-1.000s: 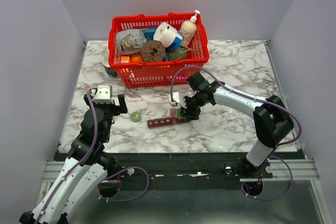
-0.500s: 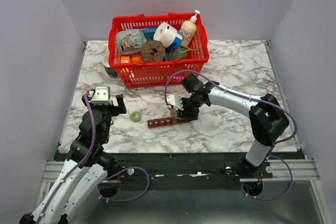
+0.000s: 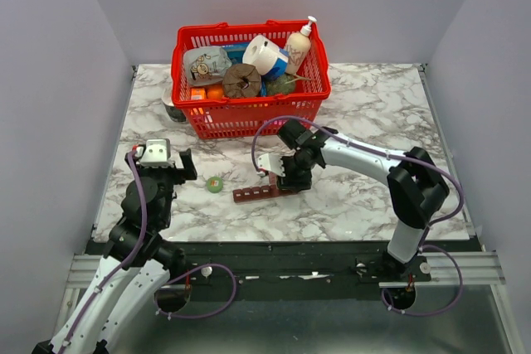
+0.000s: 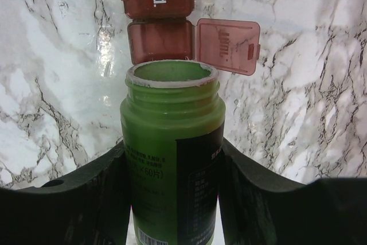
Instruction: Sort the pills into containers
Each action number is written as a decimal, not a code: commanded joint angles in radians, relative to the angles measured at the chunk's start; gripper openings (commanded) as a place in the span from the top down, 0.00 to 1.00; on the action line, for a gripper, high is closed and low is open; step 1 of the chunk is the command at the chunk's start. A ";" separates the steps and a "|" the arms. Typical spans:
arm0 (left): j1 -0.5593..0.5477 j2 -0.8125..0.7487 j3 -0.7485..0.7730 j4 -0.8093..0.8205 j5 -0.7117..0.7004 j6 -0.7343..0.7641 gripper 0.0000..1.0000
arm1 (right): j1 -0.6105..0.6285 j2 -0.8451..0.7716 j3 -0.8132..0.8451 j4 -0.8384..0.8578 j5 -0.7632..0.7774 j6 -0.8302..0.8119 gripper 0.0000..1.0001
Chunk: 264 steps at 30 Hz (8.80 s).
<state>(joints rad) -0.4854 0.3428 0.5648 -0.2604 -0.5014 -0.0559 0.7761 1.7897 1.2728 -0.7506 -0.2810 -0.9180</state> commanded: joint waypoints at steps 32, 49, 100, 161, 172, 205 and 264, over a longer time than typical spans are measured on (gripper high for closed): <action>0.005 -0.047 -0.013 0.012 -0.017 0.014 0.01 | 0.089 0.111 0.155 -0.182 0.213 0.008 0.99; 0.005 -0.079 -0.014 0.013 -0.019 0.018 0.01 | 0.127 0.152 0.214 -0.250 0.276 0.021 0.99; 0.005 -0.074 0.018 -0.030 0.046 -0.074 0.01 | 0.045 -0.094 0.060 -0.078 -0.046 0.041 0.99; -0.036 1.081 0.225 -0.264 0.119 -0.616 0.11 | -0.276 -0.857 -0.681 1.240 -0.629 0.929 0.99; -0.015 1.124 0.190 -0.212 0.166 -0.631 0.32 | -0.278 -0.868 -0.679 1.192 -0.646 0.890 1.00; -0.067 0.815 0.501 0.128 1.162 -0.979 0.92 | -0.276 -0.885 -0.653 0.921 -0.572 0.536 0.99; -0.361 0.984 0.689 -0.226 1.018 -0.403 0.98 | -0.262 -0.793 -0.471 0.808 -0.722 0.723 0.99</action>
<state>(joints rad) -0.8246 1.3838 1.3468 -0.5594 0.3435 -0.6312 0.5434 1.0233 0.7677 -0.1913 -0.7280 -0.3771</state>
